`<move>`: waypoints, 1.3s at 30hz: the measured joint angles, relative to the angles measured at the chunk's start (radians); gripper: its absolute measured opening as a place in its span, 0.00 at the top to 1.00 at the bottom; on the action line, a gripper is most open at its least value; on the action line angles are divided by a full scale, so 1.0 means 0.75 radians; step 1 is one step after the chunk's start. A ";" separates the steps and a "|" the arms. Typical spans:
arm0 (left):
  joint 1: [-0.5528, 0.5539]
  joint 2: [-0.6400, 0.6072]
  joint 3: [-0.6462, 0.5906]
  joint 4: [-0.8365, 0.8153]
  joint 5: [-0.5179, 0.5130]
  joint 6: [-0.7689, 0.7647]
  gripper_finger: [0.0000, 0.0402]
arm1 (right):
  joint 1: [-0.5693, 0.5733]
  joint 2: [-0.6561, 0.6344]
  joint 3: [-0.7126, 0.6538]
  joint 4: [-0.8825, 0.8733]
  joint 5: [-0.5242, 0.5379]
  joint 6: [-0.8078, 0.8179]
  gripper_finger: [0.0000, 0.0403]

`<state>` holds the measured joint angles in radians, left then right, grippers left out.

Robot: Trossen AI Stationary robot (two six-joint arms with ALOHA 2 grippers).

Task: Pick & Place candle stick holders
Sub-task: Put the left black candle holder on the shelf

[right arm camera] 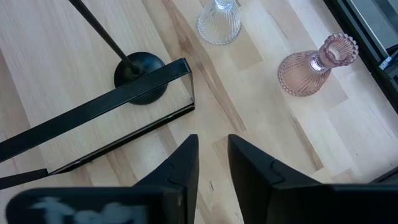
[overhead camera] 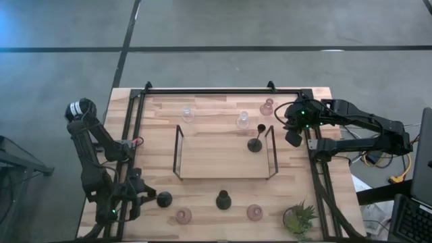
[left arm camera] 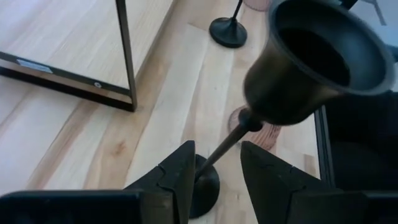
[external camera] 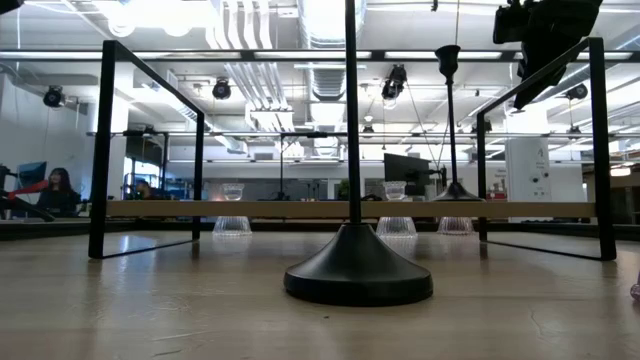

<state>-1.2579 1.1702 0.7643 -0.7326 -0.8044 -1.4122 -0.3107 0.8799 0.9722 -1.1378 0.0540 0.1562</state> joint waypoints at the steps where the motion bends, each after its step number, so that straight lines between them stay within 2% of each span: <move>1: 0.000 0.000 0.000 -0.001 -0.002 0.007 0.67 | 0.000 0.000 0.000 0.000 0.000 0.000 0.79; 9: 0.003 0.000 -0.011 0.004 -0.070 0.068 0.67 | 0.000 0.000 0.000 0.000 0.000 0.000 0.77; 14: 0.008 0.001 -0.062 0.088 -0.097 0.073 0.69 | 0.000 0.000 0.000 0.000 0.000 0.000 0.80; 19: 0.009 0.001 -0.081 0.140 -0.111 0.188 0.77 | 0.000 0.000 0.000 0.000 0.001 0.000 0.82; 25: 0.010 0.000 -0.083 0.169 -0.116 0.270 0.96 | 0.000 0.000 0.000 0.000 0.001 0.001 0.84; 31: 0.018 -0.038 -0.034 0.146 -0.129 0.300 0.96 | 0.000 0.000 0.000 0.001 0.001 0.000 0.83; 35: 0.019 -0.085 0.078 0.145 -0.186 0.471 0.96 | 0.000 -0.001 0.000 0.001 0.001 0.001 0.81; 39: 0.019 -0.117 0.240 0.150 -0.296 0.797 0.96 | 0.000 -0.001 0.000 0.001 0.000 0.001 0.79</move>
<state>-1.2438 1.0827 0.9446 -0.6201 -1.0264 -0.8147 -0.3107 0.8795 0.9722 -1.1374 0.0543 0.1566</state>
